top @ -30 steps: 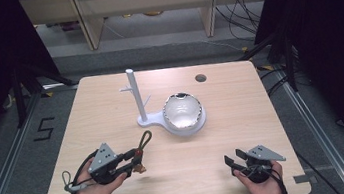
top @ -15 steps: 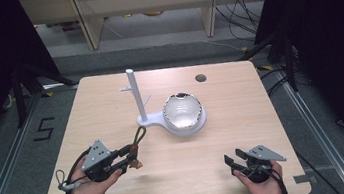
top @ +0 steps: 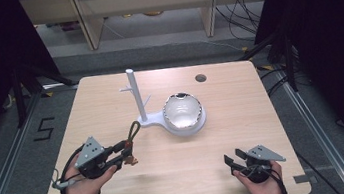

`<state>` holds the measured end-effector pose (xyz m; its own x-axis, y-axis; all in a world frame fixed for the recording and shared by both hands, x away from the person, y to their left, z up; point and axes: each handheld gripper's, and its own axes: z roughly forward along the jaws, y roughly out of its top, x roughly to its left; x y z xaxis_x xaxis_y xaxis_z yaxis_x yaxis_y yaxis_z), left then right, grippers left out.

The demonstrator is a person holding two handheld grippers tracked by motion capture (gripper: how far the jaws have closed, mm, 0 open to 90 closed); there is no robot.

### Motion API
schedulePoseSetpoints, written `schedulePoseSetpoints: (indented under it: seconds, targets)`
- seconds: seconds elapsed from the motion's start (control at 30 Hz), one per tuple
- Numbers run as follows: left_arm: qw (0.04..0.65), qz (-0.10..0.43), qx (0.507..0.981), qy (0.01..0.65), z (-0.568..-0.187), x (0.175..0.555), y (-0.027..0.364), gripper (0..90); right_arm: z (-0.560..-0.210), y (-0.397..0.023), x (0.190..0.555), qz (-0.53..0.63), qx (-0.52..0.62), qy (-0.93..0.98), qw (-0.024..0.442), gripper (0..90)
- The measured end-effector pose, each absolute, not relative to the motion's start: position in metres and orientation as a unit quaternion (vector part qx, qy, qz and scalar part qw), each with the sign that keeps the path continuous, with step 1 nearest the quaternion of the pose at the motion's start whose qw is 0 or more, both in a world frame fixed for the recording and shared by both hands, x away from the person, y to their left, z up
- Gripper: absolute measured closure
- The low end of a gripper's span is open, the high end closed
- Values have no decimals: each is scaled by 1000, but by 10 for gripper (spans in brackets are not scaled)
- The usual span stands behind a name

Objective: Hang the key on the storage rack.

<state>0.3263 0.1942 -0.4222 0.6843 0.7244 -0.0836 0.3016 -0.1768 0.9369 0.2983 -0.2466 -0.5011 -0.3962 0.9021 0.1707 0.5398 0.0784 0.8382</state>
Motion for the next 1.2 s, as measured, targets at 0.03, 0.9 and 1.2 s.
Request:
schedulePoseSetpoints:
  seconds: [0.03,0.9,1.2]
  targets:
    - [538,197,743,347,-421,326,195,686,-502,-247,299,444,509,708,207,483]
    - [544,213,730,355,-410,332,210,685,-501,-246,297,437,515,707,208,481]
    - [544,221,727,355,-404,335,214,685,-500,-245,296,437,520,705,203,481]
